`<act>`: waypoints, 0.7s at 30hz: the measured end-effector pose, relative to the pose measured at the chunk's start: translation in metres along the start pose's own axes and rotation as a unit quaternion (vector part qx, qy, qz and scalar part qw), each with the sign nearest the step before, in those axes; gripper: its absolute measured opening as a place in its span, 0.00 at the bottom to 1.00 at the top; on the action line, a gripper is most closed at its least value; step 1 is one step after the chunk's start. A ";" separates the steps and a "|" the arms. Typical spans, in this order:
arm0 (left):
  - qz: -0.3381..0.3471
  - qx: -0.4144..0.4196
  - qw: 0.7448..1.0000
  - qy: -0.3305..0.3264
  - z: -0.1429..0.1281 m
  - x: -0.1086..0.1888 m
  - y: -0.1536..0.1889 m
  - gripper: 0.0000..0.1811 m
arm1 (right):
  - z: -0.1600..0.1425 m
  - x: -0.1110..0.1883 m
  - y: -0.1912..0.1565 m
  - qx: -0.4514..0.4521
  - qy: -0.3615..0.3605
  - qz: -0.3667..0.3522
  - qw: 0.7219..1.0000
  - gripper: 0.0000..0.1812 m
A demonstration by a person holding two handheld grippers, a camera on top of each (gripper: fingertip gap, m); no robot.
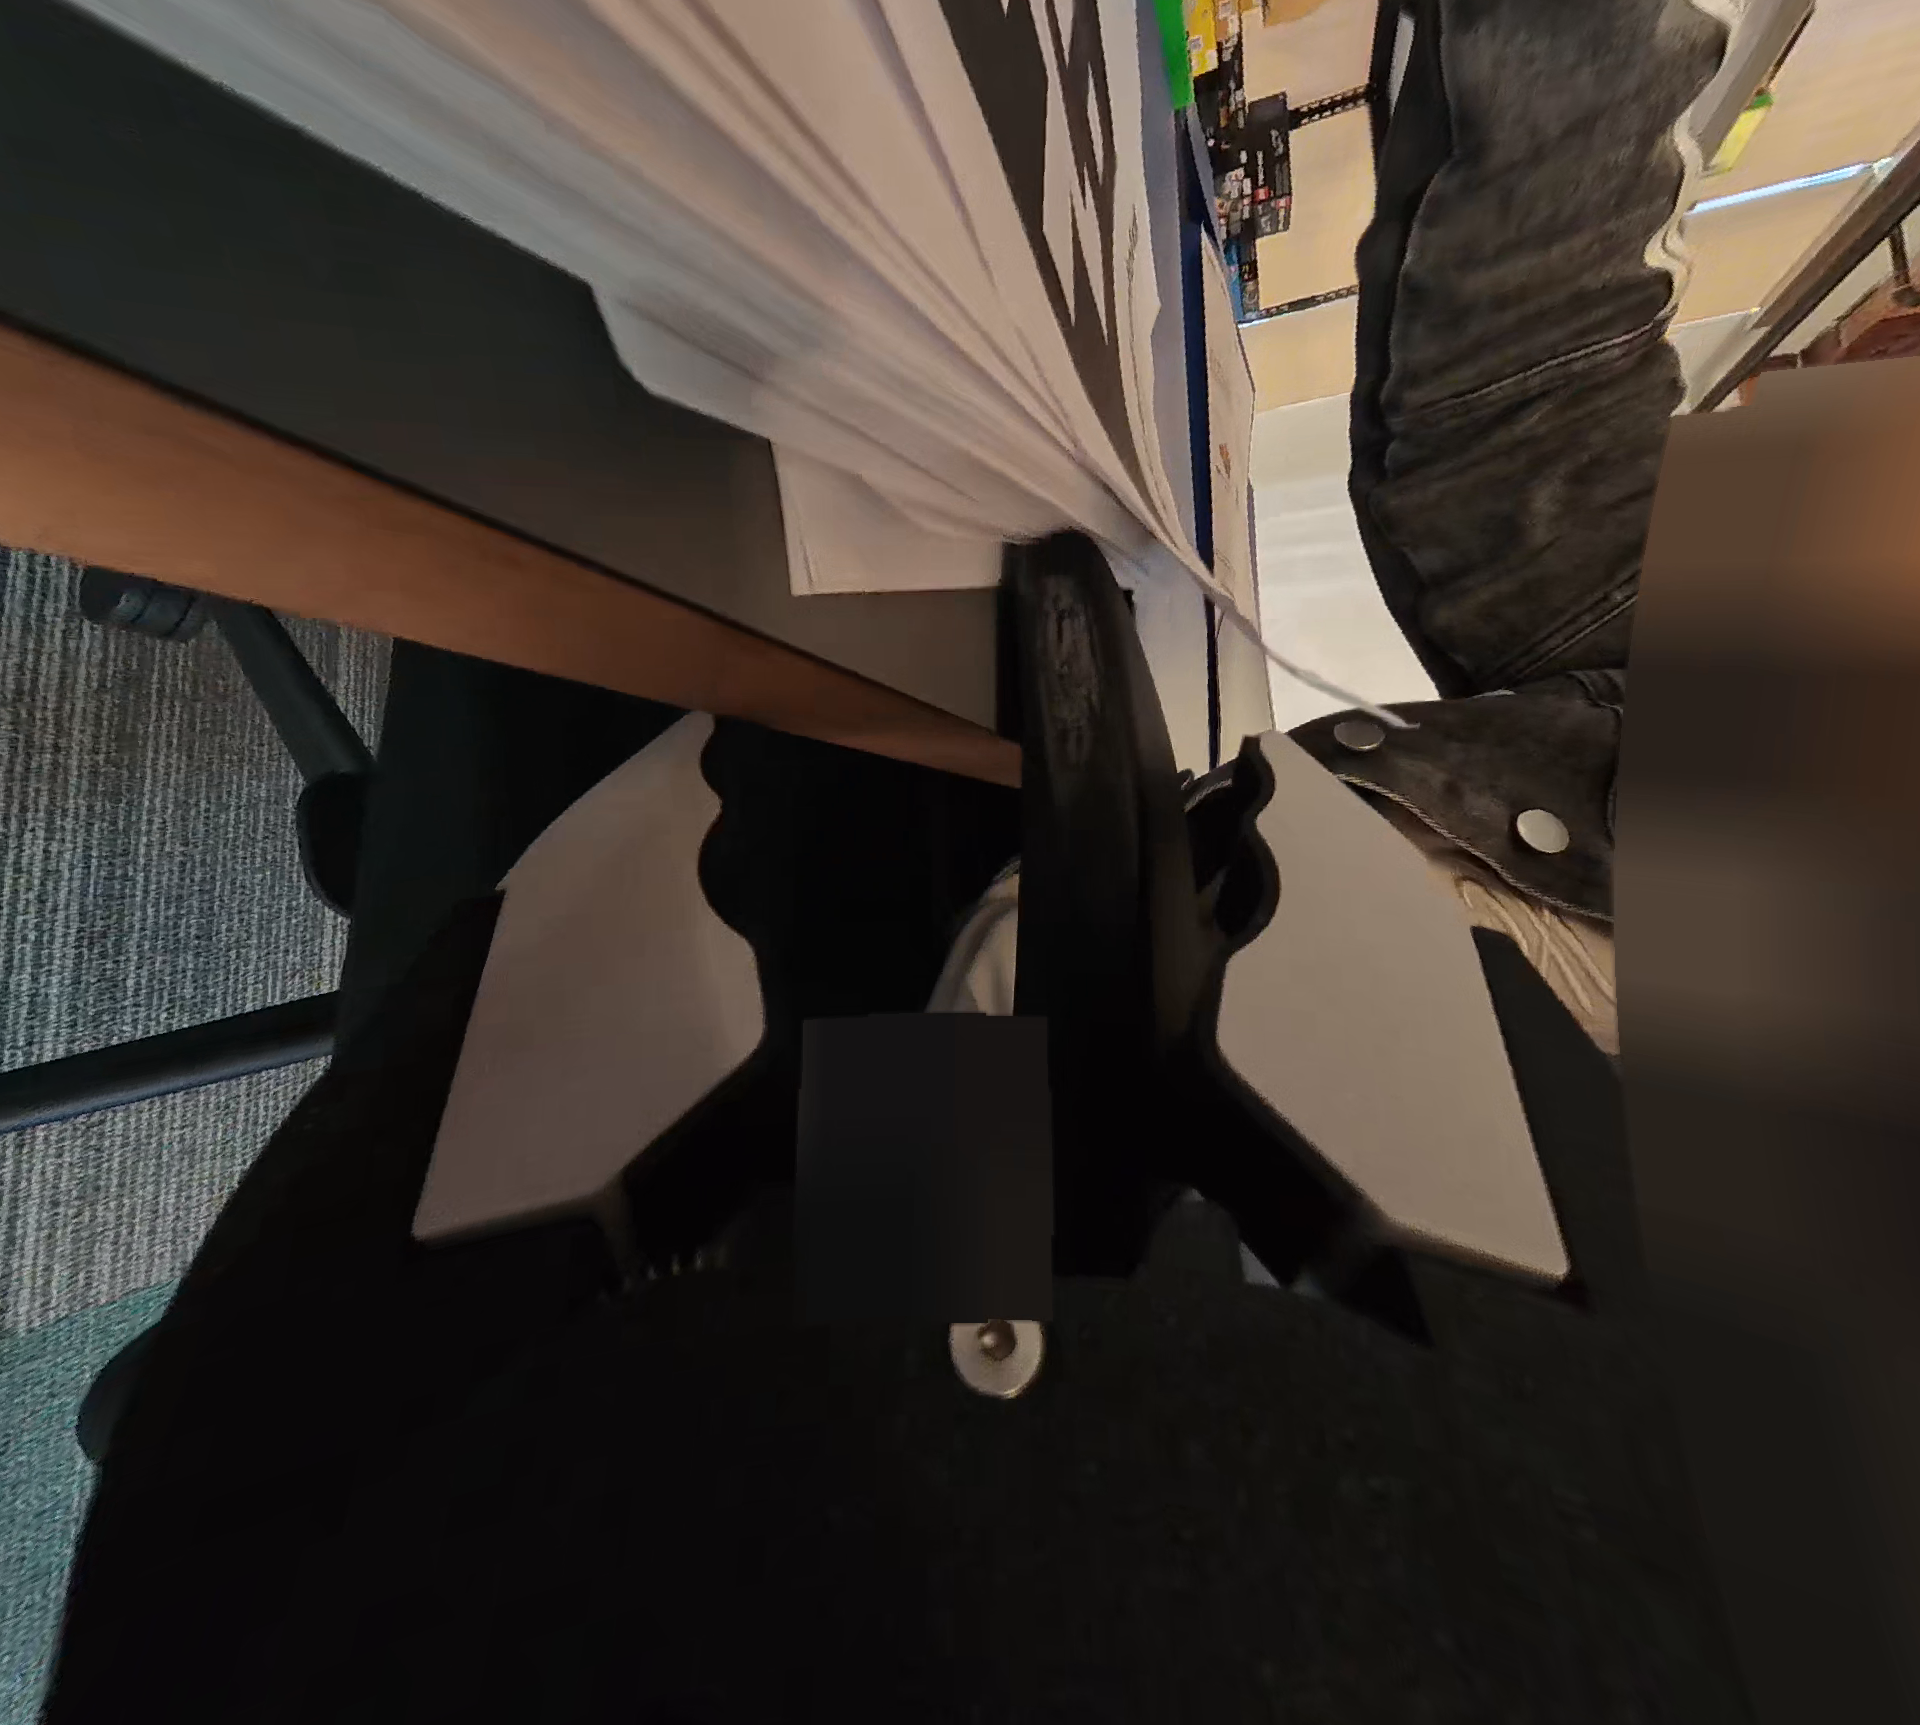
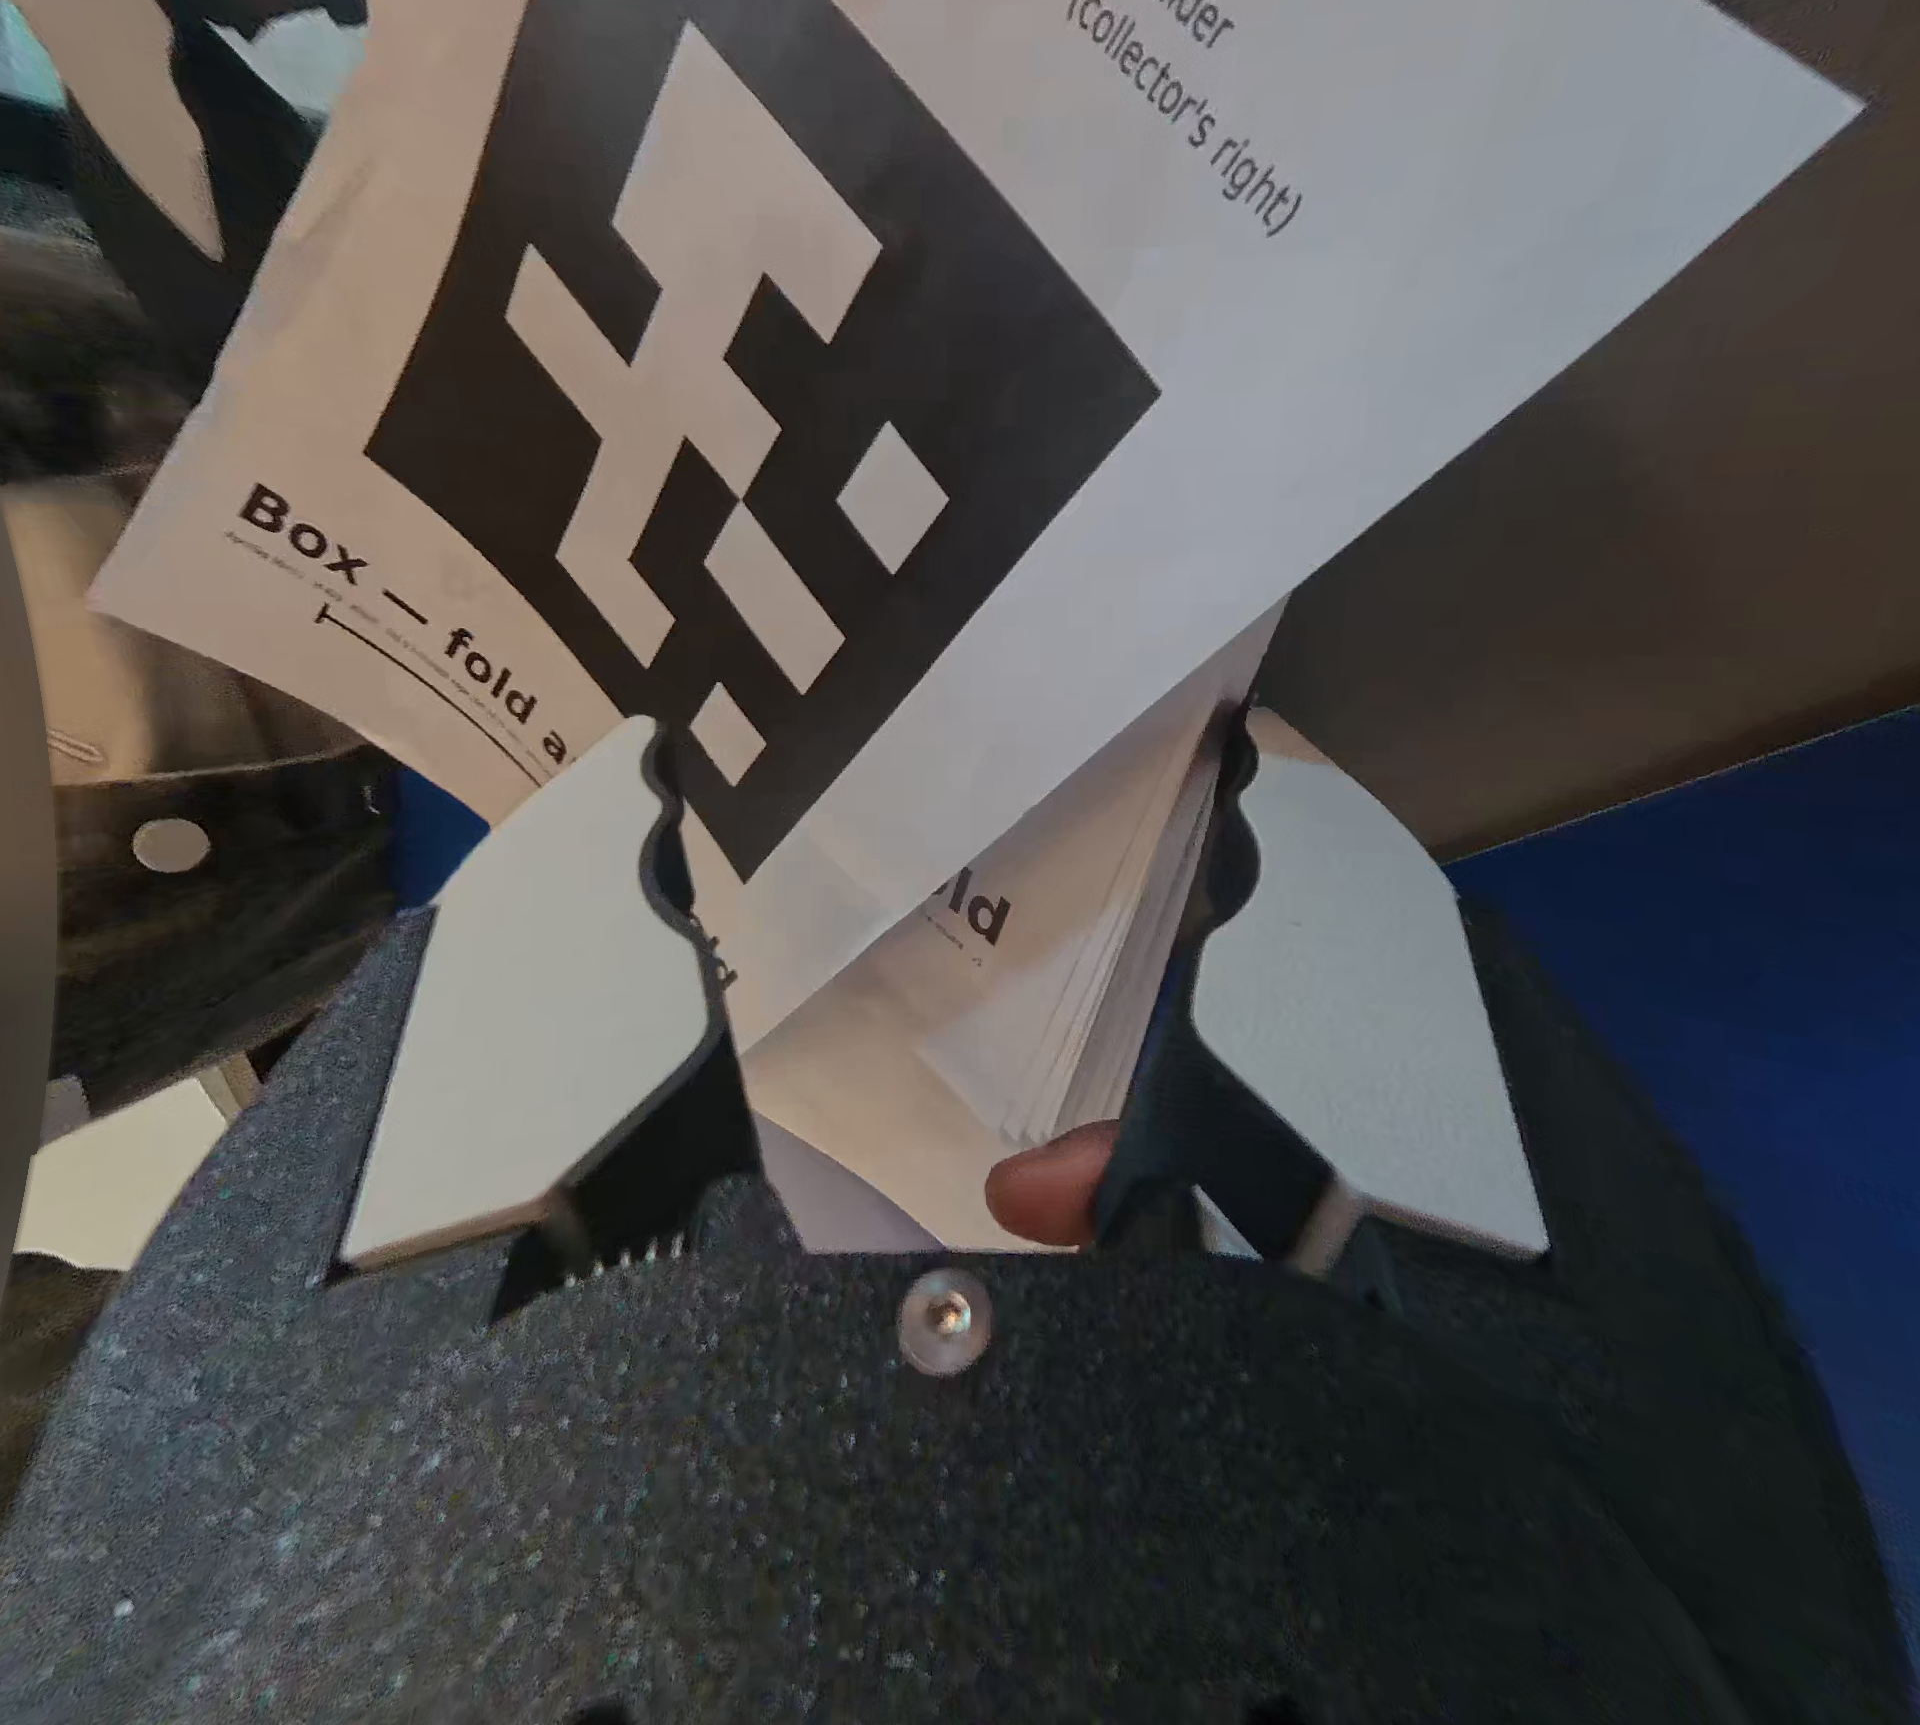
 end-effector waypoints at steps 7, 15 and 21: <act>-0.008 0.039 0.999 0.028 0.004 0.003 -0.003 0.46 | -0.011 -0.015 -0.015 0.024 0.042 -0.129 0.991 0.59; 0.022 0.000 0.998 0.057 0.004 0.014 0.002 0.36 | -0.028 -0.047 -0.038 0.066 0.053 -0.240 0.967 0.82; -0.022 0.013 0.992 0.125 0.011 0.027 0.005 0.34 | -0.031 -0.047 -0.036 0.072 0.094 -0.237 0.964 0.82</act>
Point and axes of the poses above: each gripper's, where its closed fingertips meet, x back along the fingers, z out of its top, y = z × x across the jaws, the point moved 6 cm from there along x, back along the fingers, and after that the axes turned 10 degrees about y, right-handed, at the moved point
